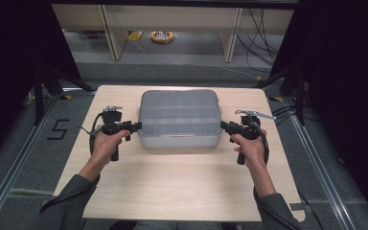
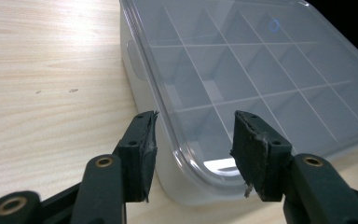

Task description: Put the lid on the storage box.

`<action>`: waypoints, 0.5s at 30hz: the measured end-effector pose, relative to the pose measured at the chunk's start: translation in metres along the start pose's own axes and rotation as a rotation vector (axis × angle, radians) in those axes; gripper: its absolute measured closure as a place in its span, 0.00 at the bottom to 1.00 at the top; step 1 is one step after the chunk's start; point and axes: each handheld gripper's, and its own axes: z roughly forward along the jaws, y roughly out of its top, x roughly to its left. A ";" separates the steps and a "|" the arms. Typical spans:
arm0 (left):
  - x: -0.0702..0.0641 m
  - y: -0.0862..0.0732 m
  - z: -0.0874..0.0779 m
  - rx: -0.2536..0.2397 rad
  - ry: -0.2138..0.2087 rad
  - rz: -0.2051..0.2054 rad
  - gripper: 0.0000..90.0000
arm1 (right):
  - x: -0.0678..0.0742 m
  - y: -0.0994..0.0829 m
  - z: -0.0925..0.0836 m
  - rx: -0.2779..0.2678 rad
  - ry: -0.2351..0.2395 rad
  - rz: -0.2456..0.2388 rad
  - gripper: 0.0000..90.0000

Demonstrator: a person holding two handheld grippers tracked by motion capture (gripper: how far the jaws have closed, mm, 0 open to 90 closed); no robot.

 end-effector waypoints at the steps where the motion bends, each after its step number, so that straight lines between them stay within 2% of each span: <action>1: 0.000 -0.003 -0.004 0.000 -0.007 0.005 0.55 | -0.001 -0.001 -0.002 -0.004 -0.003 -0.023 0.64; 4: 0.000 -0.010 -0.012 -0.003 -0.025 0.011 0.54 | 0.002 -0.005 -0.009 0.005 0.001 0.015 0.63; 5: -0.001 -0.013 -0.014 -0.009 -0.036 0.006 0.54 | -0.001 -0.006 -0.011 -0.005 0.008 -0.013 0.62; 6: -0.001 -0.016 -0.017 -0.009 -0.045 0.008 0.54 | 0.001 -0.007 -0.013 -0.002 0.005 0.008 0.62; 7: -0.002 -0.020 -0.020 -0.014 -0.051 0.006 0.54 | -0.003 -0.009 -0.014 -0.008 0.011 -0.029 0.62; 9: -0.003 -0.027 -0.024 -0.017 -0.069 0.015 0.53 | -0.001 -0.012 -0.020 0.004 0.012 0.008 0.61; 11: -0.004 -0.034 -0.027 -0.010 -0.080 0.021 0.53 | -0.005 -0.015 -0.021 -0.010 0.022 -0.026 0.61; 12: -0.004 -0.037 -0.028 -0.007 -0.090 0.022 0.53 | -0.005 -0.017 -0.023 -0.009 0.017 -0.024 0.61; 13: -0.004 -0.041 -0.031 0.001 -0.093 0.035 0.53 | -0.002 -0.019 -0.025 0.001 0.013 0.006 0.60; 14: -0.006 -0.044 -0.031 -0.004 -0.105 0.024 0.52 | -0.005 -0.020 -0.027 -0.007 0.016 -0.029 0.59; 15: -0.007 -0.047 -0.033 0.000 -0.107 0.027 0.52 | -0.005 -0.022 -0.028 -0.009 0.015 -0.030 0.59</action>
